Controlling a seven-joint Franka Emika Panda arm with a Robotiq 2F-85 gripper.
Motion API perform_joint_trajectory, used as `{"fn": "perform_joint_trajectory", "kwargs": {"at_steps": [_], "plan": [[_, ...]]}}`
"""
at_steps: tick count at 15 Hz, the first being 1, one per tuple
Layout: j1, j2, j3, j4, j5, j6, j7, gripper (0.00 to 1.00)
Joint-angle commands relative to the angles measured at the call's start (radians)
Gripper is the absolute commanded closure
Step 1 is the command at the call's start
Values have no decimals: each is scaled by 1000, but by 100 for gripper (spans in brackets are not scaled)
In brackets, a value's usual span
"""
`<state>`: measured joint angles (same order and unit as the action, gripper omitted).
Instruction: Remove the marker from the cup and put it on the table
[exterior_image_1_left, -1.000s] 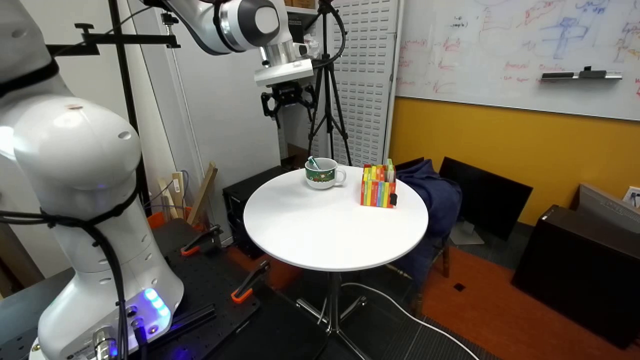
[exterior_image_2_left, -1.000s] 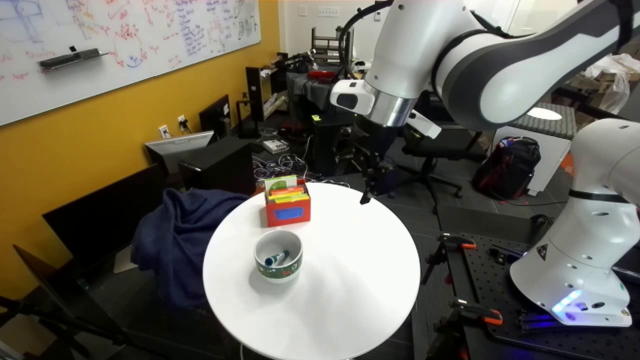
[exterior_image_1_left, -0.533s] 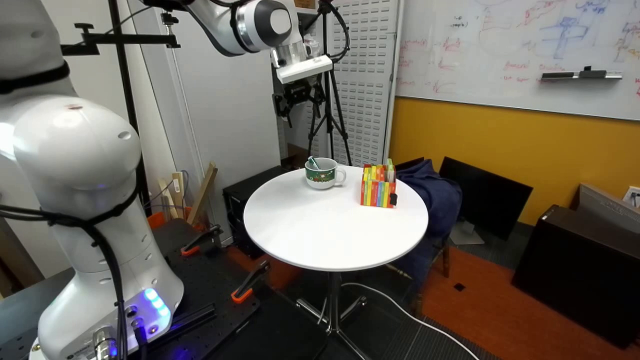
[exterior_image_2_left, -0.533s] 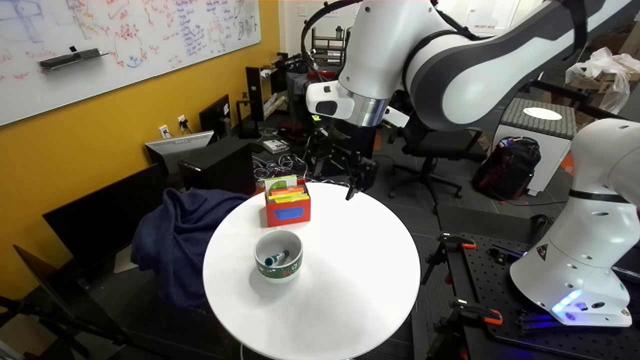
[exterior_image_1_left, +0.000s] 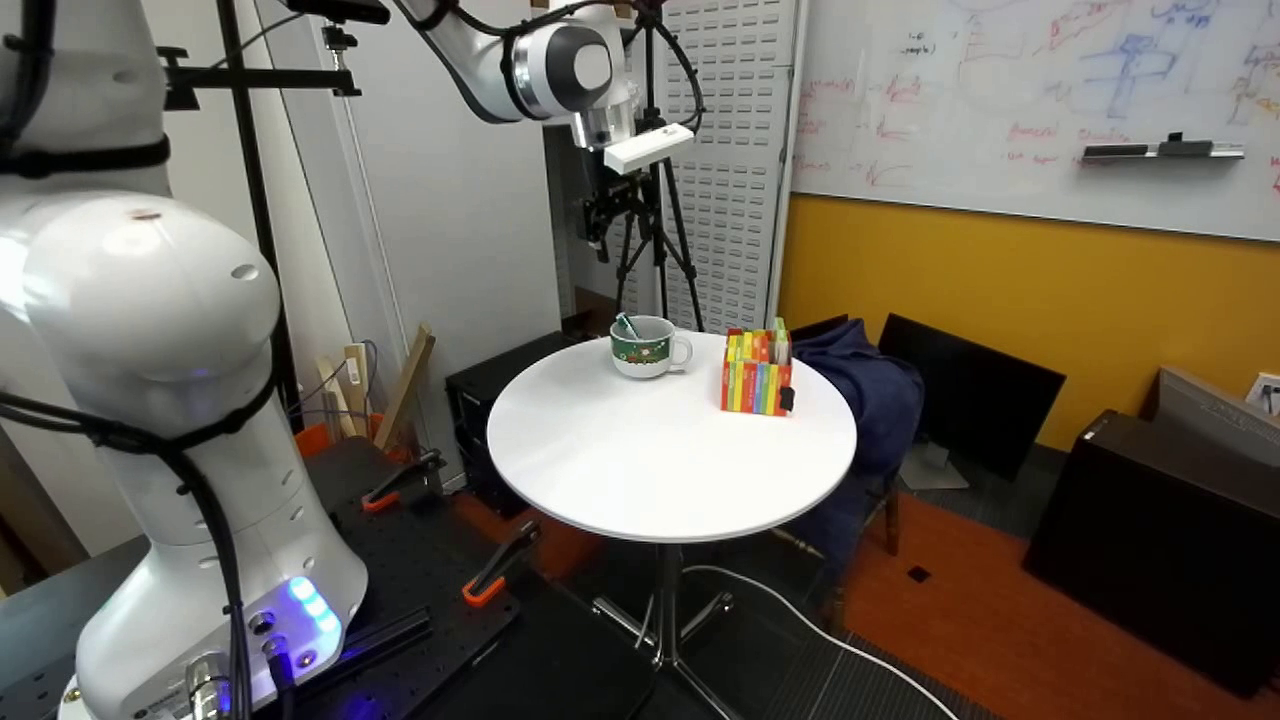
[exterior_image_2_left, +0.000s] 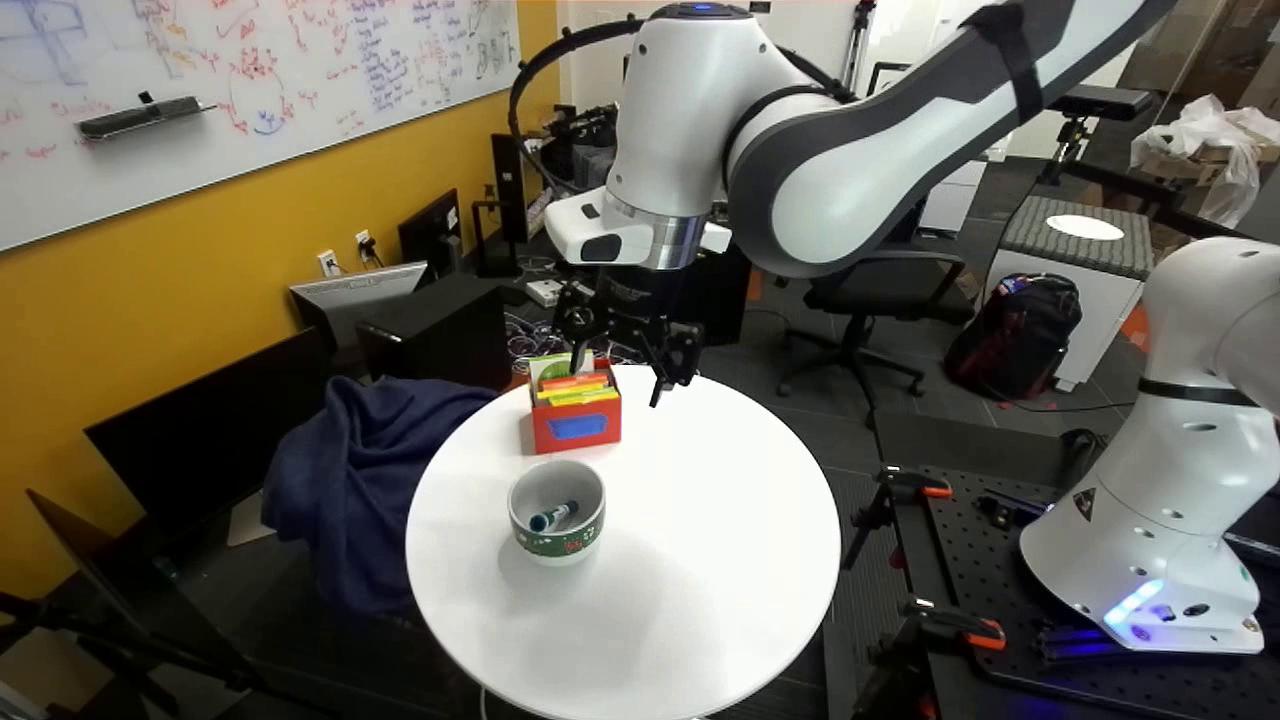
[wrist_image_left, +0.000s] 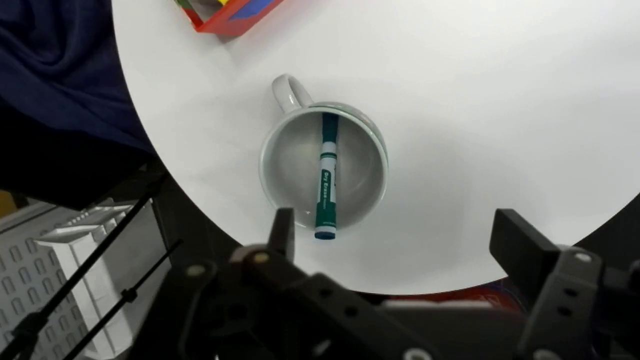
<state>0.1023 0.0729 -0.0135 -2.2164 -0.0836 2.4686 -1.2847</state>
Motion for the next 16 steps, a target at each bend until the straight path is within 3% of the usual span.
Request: {"fn": "perform_joint_trajectory", "kwargs": {"at_steps": [1, 6, 7, 16], "plan": [[-41, 99, 46, 104, 39, -38, -157, 0], [-76, 189, 85, 175, 40, -39, -279, 0], [-67, 152, 80, 119, 16, -5, -218, 0], [-72, 172, 86, 129, 14, 1, -229, 0]]}}
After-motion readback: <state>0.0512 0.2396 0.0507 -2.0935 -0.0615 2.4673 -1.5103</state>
